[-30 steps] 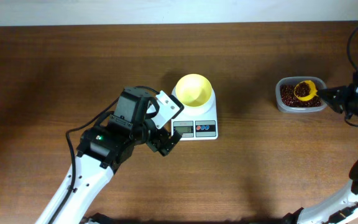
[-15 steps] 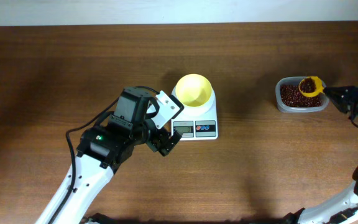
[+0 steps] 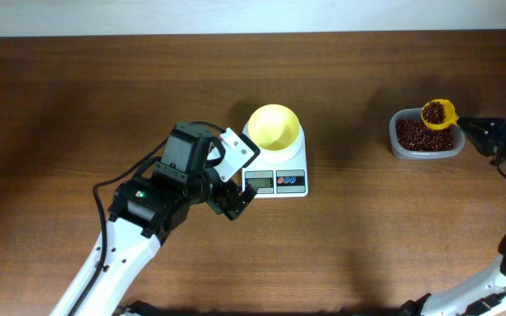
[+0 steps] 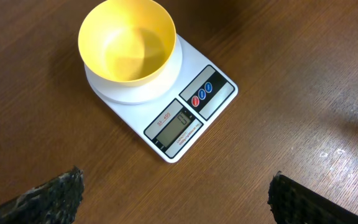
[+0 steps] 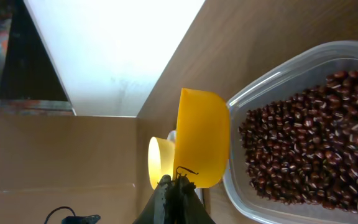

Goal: Scoop item into bowl and weigh 50g on scale
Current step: 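Scoop red beans from the tub with the right gripper, then carry the filled scoop with the right gripper over the yellow bowl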

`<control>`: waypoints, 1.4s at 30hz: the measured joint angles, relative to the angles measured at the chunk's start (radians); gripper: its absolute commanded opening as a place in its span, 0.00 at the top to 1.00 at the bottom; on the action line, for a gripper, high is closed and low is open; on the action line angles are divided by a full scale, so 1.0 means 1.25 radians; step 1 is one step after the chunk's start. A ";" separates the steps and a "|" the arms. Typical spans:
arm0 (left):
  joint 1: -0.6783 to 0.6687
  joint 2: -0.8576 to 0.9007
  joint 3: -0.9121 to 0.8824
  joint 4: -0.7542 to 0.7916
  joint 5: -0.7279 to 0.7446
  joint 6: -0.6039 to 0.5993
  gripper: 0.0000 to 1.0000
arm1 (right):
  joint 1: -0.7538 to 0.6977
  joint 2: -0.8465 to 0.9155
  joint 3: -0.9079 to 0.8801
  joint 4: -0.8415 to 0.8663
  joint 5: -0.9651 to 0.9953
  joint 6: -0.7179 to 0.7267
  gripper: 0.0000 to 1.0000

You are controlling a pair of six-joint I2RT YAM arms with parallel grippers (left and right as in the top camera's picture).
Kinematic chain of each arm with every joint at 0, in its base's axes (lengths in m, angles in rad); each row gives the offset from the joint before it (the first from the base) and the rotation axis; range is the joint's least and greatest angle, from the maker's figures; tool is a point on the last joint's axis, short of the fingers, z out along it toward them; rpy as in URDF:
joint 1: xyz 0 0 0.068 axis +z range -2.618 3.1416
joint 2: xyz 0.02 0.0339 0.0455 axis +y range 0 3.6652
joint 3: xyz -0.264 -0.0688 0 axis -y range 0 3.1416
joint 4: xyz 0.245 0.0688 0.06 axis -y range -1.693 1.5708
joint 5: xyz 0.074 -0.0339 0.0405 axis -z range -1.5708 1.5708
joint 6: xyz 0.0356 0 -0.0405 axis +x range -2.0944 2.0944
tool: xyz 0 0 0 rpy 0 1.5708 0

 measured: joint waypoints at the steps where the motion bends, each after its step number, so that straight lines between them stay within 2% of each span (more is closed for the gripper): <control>1: 0.000 0.000 0.000 0.000 0.000 0.000 0.01 | 0.000 0.000 0.000 0.000 -0.005 0.000 0.96; 17: 0.000 0.000 0.000 0.000 0.000 0.000 0.01 | 0.000 0.000 0.000 -0.003 -0.167 0.006 0.96; 23: 0.000 0.000 0.000 0.000 0.000 0.000 0.01 | 0.014 0.000 0.000 -0.003 -0.184 0.017 0.96; 42: 0.000 0.000 0.000 0.000 0.000 0.000 0.01 | 0.241 0.000 0.000 -0.003 -0.185 0.023 0.96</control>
